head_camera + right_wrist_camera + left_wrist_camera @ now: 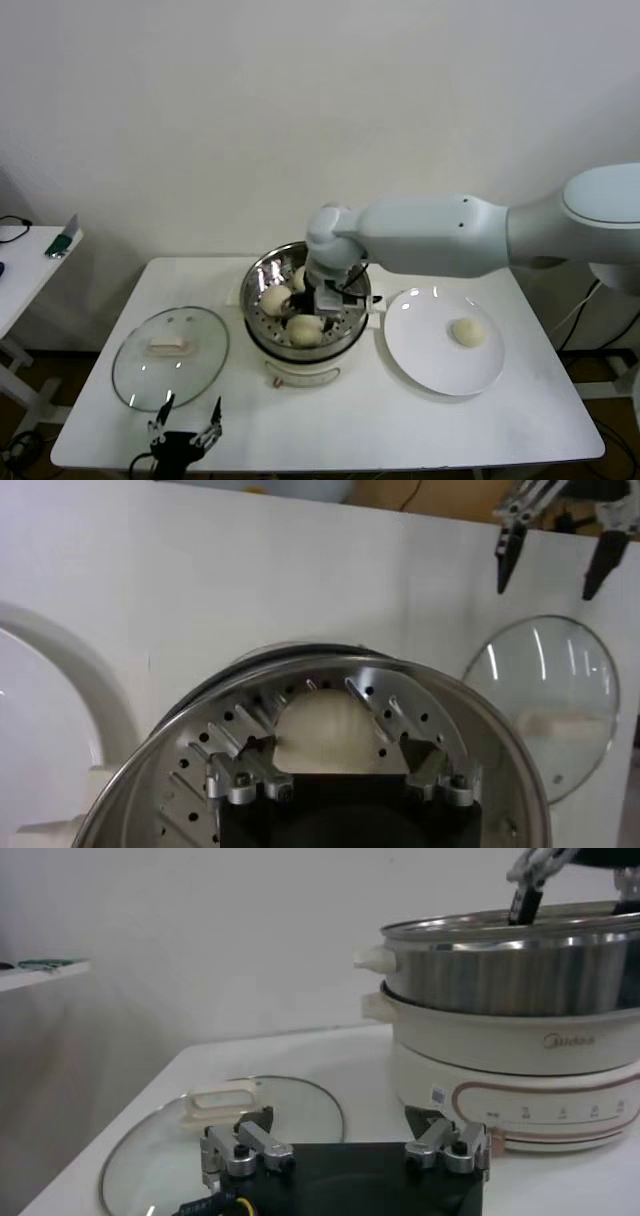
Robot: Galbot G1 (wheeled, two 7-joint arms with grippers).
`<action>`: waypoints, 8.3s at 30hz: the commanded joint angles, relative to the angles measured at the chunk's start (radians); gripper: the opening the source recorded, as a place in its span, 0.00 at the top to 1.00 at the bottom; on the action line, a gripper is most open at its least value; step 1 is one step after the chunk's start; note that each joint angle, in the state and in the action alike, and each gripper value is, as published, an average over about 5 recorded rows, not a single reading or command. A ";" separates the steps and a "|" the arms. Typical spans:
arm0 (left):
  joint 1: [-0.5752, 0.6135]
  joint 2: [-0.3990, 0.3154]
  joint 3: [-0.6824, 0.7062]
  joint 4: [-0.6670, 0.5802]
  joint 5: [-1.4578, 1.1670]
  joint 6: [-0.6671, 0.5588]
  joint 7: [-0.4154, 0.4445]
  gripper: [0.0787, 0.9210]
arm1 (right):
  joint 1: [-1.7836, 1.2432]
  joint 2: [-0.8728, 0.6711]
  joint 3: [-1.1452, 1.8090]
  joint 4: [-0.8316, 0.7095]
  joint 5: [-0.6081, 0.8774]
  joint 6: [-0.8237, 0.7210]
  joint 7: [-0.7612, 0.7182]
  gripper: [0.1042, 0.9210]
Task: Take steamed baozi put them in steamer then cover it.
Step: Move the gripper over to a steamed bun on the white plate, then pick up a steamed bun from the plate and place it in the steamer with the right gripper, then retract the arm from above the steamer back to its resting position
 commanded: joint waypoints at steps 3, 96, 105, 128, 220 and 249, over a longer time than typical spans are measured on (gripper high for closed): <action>-0.001 0.001 0.000 -0.003 0.004 0.002 0.001 0.12 | 0.239 -0.171 -0.113 -0.039 0.468 -0.045 -0.181 0.12; 0.003 0.007 -0.019 -0.011 -0.004 0.012 0.006 0.12 | 0.152 -0.063 -0.039 0.088 0.889 -0.942 0.086 0.45; 0.004 0.004 -0.026 -0.012 -0.009 0.012 0.006 0.12 | 0.033 -0.084 -0.086 0.002 0.739 -0.938 0.104 0.45; 0.000 0.009 -0.019 -0.015 -0.012 0.021 0.008 0.12 | -0.034 -0.091 -0.048 -0.071 0.684 -0.917 0.094 0.40; -0.444 0.228 -0.043 0.621 1.375 -0.006 -0.480 0.12 | -2.250 -0.074 2.138 0.228 0.381 -0.018 0.690 0.12; -0.585 0.232 -0.007 0.765 1.365 -0.001 -0.439 0.48 | -2.256 -0.036 2.147 0.219 0.370 -0.018 0.690 0.12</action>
